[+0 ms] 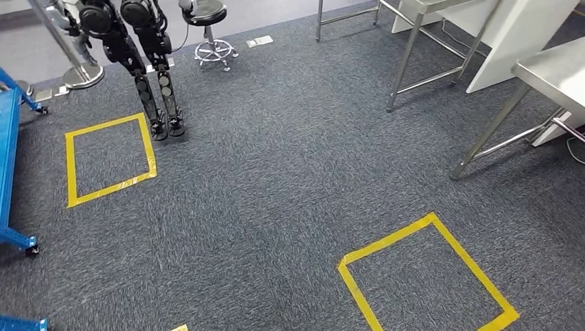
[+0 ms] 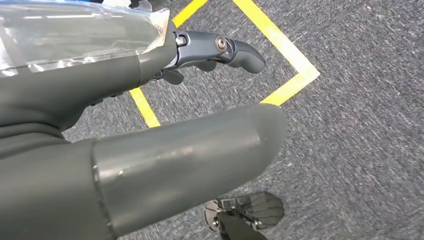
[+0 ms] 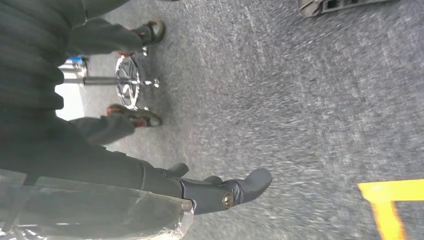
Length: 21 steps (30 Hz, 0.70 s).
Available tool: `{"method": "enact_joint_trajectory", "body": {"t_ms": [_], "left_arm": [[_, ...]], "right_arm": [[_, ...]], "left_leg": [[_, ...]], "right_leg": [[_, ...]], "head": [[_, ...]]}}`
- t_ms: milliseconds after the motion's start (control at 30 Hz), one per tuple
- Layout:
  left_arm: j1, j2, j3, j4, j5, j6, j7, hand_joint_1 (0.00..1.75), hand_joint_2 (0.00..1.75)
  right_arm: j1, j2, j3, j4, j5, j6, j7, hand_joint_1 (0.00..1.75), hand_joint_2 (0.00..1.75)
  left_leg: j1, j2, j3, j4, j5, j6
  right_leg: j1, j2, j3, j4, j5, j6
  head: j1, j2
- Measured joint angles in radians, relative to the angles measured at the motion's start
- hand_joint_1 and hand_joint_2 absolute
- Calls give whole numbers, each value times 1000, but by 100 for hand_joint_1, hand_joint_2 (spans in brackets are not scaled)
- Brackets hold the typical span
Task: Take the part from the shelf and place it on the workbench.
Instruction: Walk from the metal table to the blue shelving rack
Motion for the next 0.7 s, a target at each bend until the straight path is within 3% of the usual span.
{"method": "enact_joint_trajectory", "body": {"t_ms": [67, 100, 133, 200, 233, 267, 367, 433, 500, 567, 600, 633, 700], "left_arm": [[0, -2, 0, 0, 0, 0, 0, 0, 0], [1, -3, 0, 0, 0, 0, 1, 0, 0], [3, -4, 0, 0, 0, 0, 1, 0, 0], [4, -6, 0, 1, 0, 0, 2, 0, 0], [4, -6, 0, 1, 0, 0, 2, 0, 0], [4, -6, 0, 1, 0, 1, 2, 0, 0], [5, -4, 0, 1, 0, 3, 2, 0, 0], [7, -4, 0, 1, 0, 5, 2, 0, 0], [8, -4, 0, 1, 0, 6, 2, 0, 0], [8, -5, 0, 1, 0, 6, 2, 0, 0], [9, -5, 0, 1, 0, 6, 2, 0, 0], [10, -6, 0, 1, 0, 6, 2, 0, 0], [10, -5, 0, 1, -1, 6, 2, 0, 0]], "right_arm": [[1, -2, 0, 0, -1, 0, 2, 0, 175], [3, -4, 0, 0, -2, 0, 3, 0, 175], [4, -5, 0, 0, -2, 0, 4, 0, 175], [5, -7, 0, 0, -2, 0, 5, 0, 175], [5, -7, 0, 0, -2, 0, 5, 0, 175], [4, -6, 0, 0, -1, 0, 5, 0, 175], [1, -5, 0, 1, 0, 0, 5, 0, 175], [0, -5, 0, 1, 0, 0, 6, 0, 175], [0, -6, 0, 0, 0, 0, 6, 0, 175], [1, -6, 0, 0, 0, 0, 6, 0, 175], [2, -6, 0, 0, 0, 0, 6, 0, 175], [2, -6, 0, 0, 0, 0, 6, 0, 175], [1, -6, 0, 0, 0, 0, 6, 0, 175]], "left_leg": [[2, -15, -1, -2, 2, 0], [3, -23, -1, -1, 1, -2], [5, -31, -1, 2, 0, -6], [11, -46, -3, 15, -8, -20], [12, -52, -6, 26, -14, -30], [12, -57, -10, 37, -20, -39], [16, -62, -20, 52, -29, -54], [22, -49, -31, 74, -44, -61], [24, -26, -73, 166, -98, -69], [24, -13, -140, 300, -157, -73], [24, -11, -164, 341, -166, -72], [24, -10, -170, 346, -156, -68], [19, -5, -122, 243, -89, -53]], "right_leg": [[-9, 16, -64, 130, -49, 4], [-14, 17, -80, 159, -54, 12], [-20, 17, -77, 147, -42, 24], [-33, 21, -18, 18, 18, 54], [-35, 25, 11, -46, 44, 63], [-37, 28, 31, -89, 59, 63], [-31, 29, 38, -102, 64, 39], [-30, 25, 40, -103, 67, 27], [-28, 20, 40, -104, 68, 19], [-22, 11, 41, -104, 65, 14], [-19, 7, 41, -103, 64, 12], [-16, 3, 43, -103, 62, 10], [-12, -3, 49, -104, 59, 6]], "head": [[1, 0], [1, 0], [1, 0], [2, 0], [4, 0], [5, 0], [2, 0], [0, 0], [-4, 0], [-6, 0], [-6, 0], [-6, 0], [-6, 0]]}}
